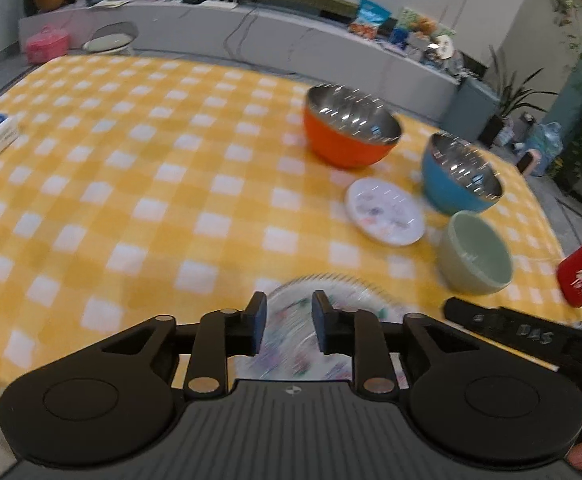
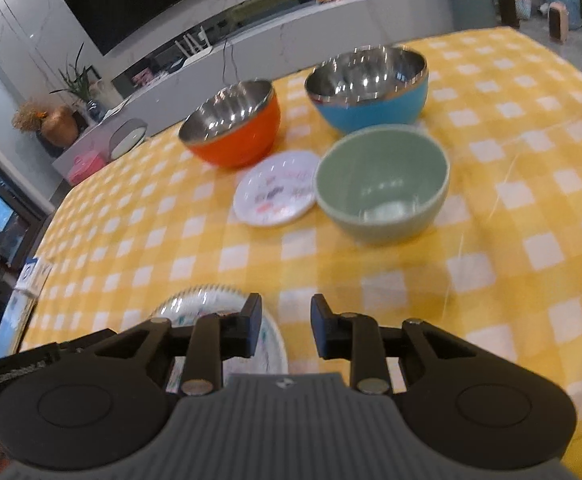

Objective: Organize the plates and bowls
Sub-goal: 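Move the left gripper to the small white sticker plate and grasp its rim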

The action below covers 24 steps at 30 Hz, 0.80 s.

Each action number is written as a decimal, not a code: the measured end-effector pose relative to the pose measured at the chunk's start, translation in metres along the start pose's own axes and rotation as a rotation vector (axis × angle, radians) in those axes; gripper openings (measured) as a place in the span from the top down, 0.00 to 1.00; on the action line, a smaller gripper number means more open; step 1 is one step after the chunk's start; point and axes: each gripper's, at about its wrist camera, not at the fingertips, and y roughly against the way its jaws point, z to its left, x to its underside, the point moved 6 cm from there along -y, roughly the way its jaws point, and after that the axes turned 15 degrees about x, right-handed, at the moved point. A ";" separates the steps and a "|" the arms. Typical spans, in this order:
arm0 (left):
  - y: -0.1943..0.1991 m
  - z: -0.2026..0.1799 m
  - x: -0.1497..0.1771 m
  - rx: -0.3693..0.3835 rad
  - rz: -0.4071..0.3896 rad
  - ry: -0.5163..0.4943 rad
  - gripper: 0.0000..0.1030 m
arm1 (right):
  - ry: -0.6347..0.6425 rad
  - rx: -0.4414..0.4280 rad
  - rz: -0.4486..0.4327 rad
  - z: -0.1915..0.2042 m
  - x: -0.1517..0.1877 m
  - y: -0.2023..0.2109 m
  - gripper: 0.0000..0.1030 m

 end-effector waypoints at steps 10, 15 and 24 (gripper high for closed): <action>-0.037 -0.018 -0.040 0.078 -0.049 0.000 0.59 | -0.069 -0.038 -0.013 0.007 -0.039 -0.022 0.68; -0.060 -0.011 -0.049 0.099 -0.057 0.035 0.56 | -0.091 -0.029 -0.004 0.015 -0.048 -0.042 0.67; -0.098 0.004 -0.054 0.103 -0.024 0.077 0.56 | -0.167 0.003 -0.038 0.020 -0.052 -0.060 0.70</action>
